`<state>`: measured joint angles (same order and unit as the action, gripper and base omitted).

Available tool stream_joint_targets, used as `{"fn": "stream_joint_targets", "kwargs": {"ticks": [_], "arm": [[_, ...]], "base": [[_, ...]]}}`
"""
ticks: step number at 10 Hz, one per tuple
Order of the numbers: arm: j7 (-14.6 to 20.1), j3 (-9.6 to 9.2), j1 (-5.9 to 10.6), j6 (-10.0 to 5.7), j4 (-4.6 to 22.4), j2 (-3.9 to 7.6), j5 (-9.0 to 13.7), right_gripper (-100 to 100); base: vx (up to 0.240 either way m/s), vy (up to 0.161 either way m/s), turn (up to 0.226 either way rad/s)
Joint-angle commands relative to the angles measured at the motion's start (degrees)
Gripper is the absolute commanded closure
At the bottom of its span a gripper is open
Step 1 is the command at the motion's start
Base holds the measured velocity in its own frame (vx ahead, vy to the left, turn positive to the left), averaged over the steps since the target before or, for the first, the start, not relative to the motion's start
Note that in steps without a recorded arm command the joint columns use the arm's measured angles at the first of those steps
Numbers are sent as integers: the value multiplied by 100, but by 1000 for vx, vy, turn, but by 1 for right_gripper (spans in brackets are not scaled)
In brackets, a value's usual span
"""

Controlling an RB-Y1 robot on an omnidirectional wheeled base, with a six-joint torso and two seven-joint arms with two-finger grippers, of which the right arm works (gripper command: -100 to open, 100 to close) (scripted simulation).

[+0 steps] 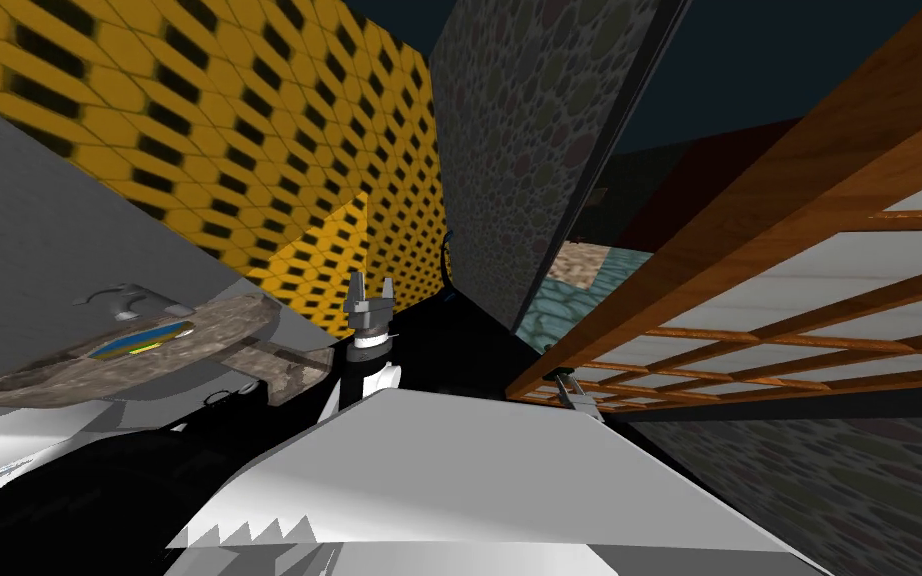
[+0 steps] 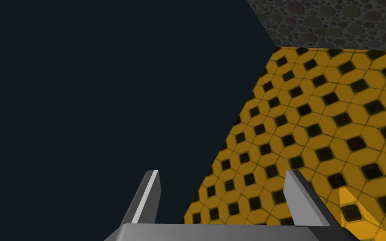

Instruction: Pull the door open

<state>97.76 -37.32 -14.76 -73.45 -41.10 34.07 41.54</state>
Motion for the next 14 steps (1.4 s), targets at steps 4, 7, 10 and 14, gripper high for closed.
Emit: {"fn": "stream_joint_targets", "kwargs": {"ticks": [4, 7, 10, 14], "arm": [[-2, -2, -9, -2, -2, 1, 0, 100], [72, -88, -7, -67, 88, 26, -50, 100], [155, -165, 5, -178, 174, 65, -100, 100], [289, -290, 25, -356, 313, 128, -179, 100]], "base": [[-29, 2, 1], [-104, -37, 113], [-191, -44, 108], [-196, -75, 150]]}}
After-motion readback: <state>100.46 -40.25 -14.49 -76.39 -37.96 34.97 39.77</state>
